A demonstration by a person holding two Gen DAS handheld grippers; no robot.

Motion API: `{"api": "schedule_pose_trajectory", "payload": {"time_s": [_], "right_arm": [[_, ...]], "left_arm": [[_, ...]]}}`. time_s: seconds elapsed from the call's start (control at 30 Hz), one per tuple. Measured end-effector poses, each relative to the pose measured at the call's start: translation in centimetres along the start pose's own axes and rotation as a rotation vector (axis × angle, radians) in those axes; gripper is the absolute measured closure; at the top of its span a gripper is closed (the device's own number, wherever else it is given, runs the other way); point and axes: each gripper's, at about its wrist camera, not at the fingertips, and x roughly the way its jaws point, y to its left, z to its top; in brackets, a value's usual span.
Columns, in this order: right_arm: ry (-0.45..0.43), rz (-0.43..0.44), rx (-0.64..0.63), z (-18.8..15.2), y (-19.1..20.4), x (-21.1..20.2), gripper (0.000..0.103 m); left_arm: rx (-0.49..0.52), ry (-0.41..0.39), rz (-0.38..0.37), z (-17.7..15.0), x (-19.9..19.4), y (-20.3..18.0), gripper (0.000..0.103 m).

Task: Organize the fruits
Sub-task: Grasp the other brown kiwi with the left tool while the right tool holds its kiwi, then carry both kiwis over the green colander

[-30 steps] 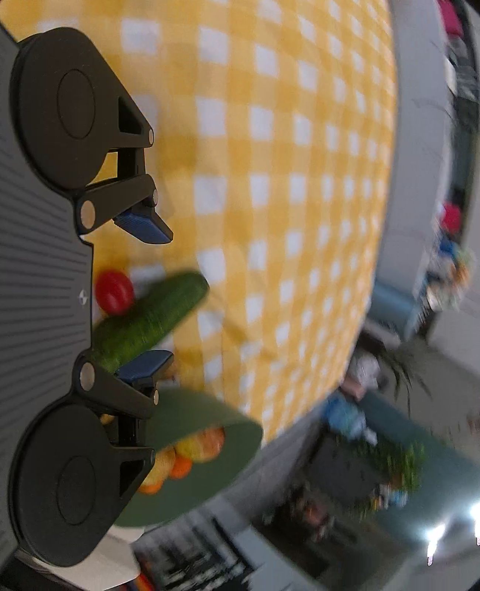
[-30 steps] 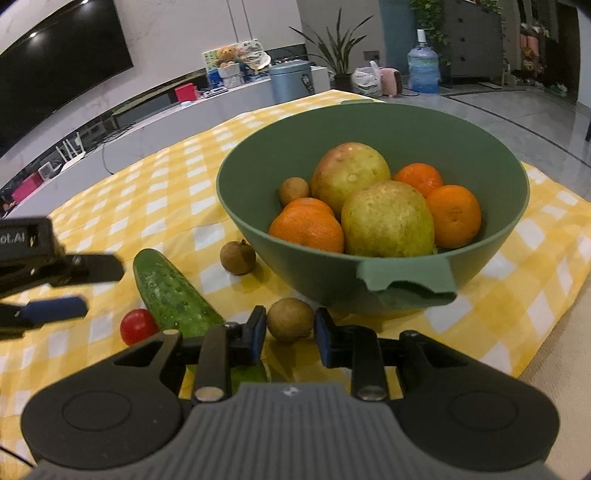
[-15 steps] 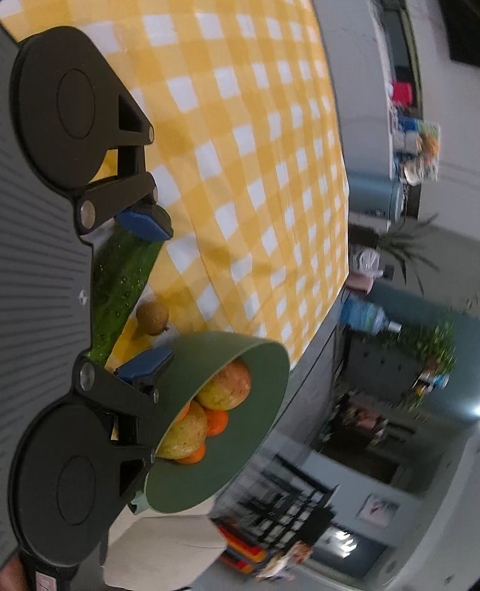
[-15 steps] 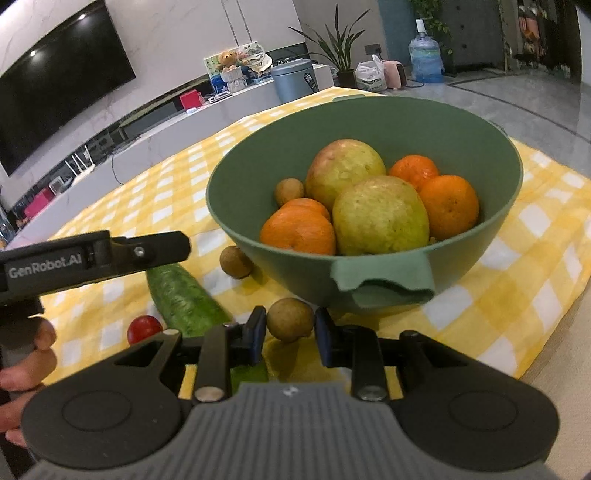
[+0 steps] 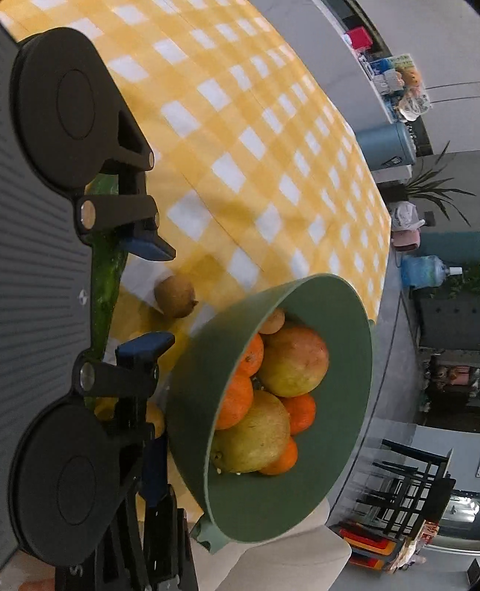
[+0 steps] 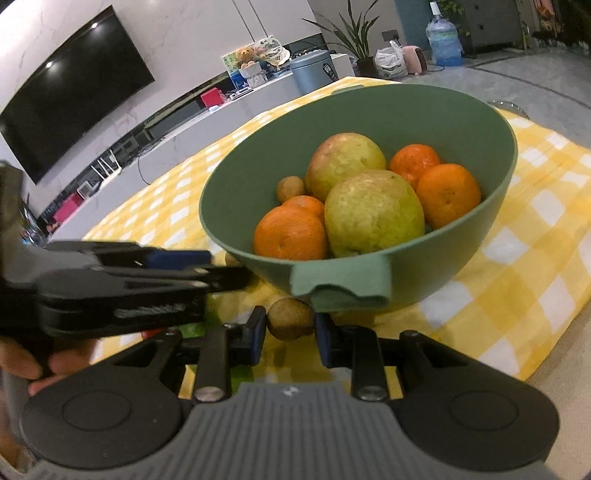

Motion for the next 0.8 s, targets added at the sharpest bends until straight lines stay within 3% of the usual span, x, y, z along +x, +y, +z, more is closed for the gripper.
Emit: {"api": "schedule_pose_trajectory", "payload": {"time_s": [0.17,0.3,0.47,0.8], "right_arm": [[0.0,0.014,-0.002,-0.1,0.0,0.0,0.078],[0.003,0.022,-0.003,-0.1,-0.2,-0.1,0.078],[0.006,0.026,-0.003,0.0,-0.4,-0.2,0.078],[0.007,0.072,0.005,0.2,-0.6,-0.8,0.078]], "left_arm": [[0.008,-0.02,0.013,0.0,0.4,-0.2,0.052],[-0.003,-0.05,0.064,0.1,0.6,-0.3,0.074],[-0.042,-0.08,0.06,-0.3,-0.2,0.1,0.074],[-0.212,-0.232,0.074,-0.4,-4.7,0.6,0.073]]}}
